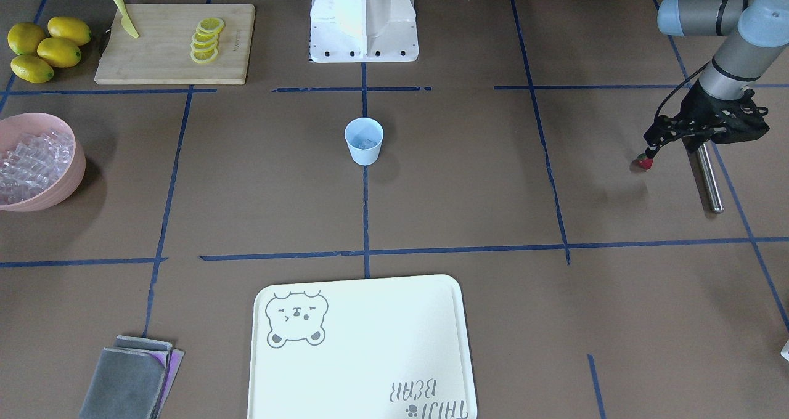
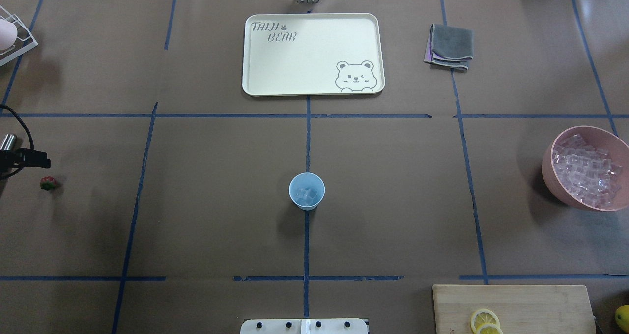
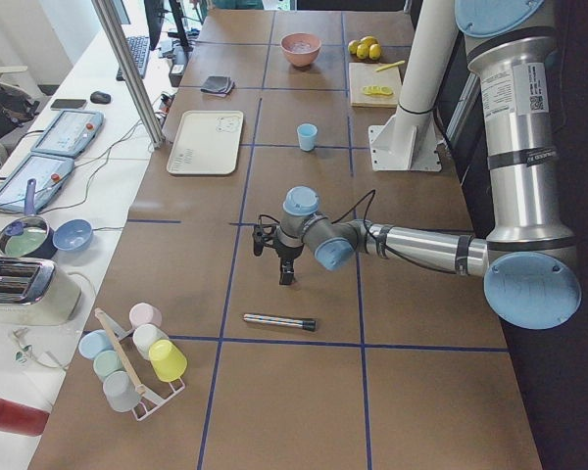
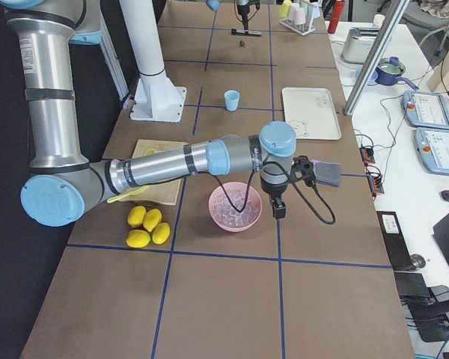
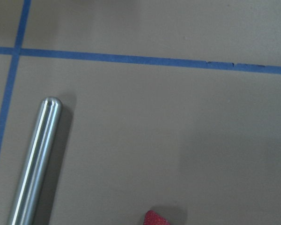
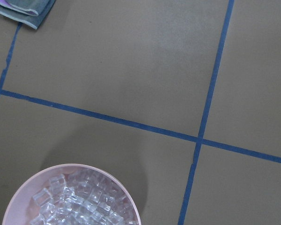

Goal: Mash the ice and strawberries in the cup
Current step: 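Lower the left gripper onto the red strawberry and grasp it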

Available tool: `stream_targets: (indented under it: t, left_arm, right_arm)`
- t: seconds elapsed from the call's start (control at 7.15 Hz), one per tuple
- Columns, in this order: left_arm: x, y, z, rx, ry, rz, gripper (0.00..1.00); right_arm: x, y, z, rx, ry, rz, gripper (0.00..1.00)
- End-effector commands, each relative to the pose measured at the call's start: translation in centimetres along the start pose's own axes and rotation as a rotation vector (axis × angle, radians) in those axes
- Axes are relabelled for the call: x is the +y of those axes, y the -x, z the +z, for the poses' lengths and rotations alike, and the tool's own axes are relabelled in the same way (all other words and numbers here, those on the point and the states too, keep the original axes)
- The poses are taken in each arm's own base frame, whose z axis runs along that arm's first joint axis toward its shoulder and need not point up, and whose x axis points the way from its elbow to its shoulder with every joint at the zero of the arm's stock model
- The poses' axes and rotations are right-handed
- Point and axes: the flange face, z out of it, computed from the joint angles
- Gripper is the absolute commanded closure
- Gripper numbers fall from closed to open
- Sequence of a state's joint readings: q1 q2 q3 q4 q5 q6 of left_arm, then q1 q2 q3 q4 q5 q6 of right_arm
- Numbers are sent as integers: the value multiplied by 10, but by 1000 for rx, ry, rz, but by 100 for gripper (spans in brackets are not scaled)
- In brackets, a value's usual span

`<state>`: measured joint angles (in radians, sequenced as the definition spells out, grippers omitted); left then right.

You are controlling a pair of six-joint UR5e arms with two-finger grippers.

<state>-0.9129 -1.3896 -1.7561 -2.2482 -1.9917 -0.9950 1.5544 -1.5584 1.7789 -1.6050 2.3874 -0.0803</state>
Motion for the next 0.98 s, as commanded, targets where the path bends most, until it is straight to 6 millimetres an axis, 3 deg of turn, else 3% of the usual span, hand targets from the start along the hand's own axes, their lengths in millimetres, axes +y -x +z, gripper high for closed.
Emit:
stream_targets:
  t: [0.0,0.42,0.84]
  left_arm:
    - [10,-3,18,-22,-5,-7,0]
    - [18,-15,36,-26,20,-18,0]
    - [19,-11,41,-38,20,-23,2]
  right_arm:
    - [7,-5,2,0,1,10,1]
    - [7,-5,2,1,0,14,1]
    - [6,-4,1,1,-1,14,1]
